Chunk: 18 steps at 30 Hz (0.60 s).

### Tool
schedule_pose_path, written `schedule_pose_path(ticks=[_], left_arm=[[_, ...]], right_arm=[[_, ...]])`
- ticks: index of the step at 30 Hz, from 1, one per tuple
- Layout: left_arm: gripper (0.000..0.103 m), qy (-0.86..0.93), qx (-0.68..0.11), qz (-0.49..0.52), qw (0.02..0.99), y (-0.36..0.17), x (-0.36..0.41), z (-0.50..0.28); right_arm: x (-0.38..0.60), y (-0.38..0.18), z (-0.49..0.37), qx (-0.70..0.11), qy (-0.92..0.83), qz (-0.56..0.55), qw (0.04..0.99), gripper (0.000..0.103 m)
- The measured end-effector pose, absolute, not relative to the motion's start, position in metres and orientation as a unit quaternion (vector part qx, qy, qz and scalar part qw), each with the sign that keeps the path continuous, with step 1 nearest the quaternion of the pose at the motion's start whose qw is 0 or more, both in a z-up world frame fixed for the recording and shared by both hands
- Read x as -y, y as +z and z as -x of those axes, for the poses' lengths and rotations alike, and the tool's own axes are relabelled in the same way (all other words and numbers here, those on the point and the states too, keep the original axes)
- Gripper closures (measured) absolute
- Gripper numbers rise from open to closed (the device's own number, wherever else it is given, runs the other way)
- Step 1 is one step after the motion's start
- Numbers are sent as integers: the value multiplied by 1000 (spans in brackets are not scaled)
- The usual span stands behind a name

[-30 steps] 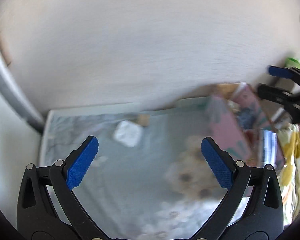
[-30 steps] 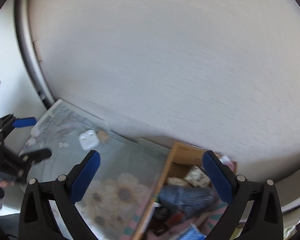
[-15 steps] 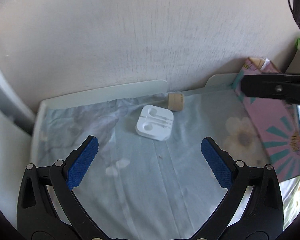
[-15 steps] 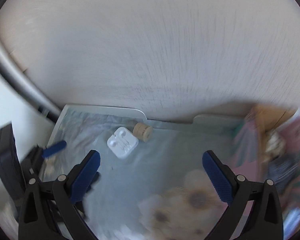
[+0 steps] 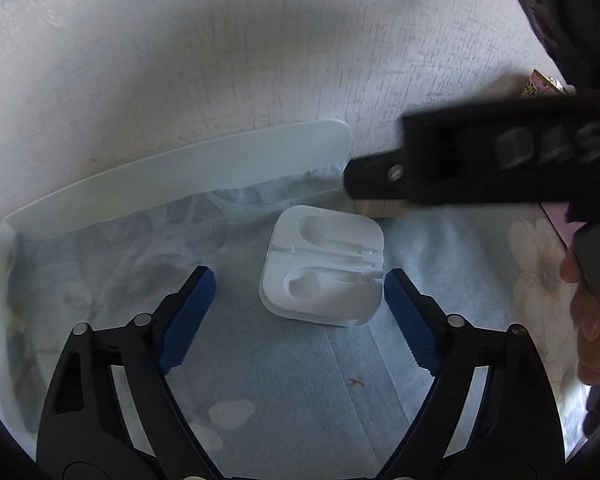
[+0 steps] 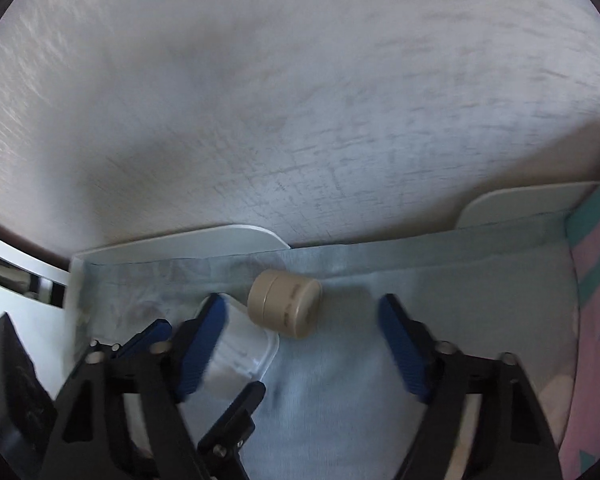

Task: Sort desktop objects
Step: 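Grasp the white earphone case with the left tool while the right tool grasps the beige tape roll, then carry the earphone case with the left tool while the right tool carries the tape roll to the box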

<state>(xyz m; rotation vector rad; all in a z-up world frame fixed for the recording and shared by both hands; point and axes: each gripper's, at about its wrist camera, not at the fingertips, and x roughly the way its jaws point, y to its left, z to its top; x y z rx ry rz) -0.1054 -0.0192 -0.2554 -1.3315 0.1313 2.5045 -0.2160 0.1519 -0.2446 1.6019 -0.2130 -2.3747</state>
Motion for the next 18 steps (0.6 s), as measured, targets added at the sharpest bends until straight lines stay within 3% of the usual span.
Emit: schedule_pose_path(ticks=[1, 2, 3, 4, 18], left_arm=[[18, 873, -51, 460, 153, -256, 18, 106], [20, 873, -53, 459, 156, -256, 17, 106], [30, 874, -56, 454, 165, -255, 16, 106], [45, 874, -58, 451, 171, -254, 15, 106], [46, 872, -60, 457, 167, -230, 20, 106]], right_arm=[[-149, -243, 215, 64, -826, -545, 132, 45], [-146, -243, 215, 55, -828, -542, 134, 56], [-144, -244, 215, 51, -826, -544, 139, 69], [-143, -244, 214, 45, -828, -542, 136, 70], [-154, -220, 197, 30, -834, -531, 145, 77]])
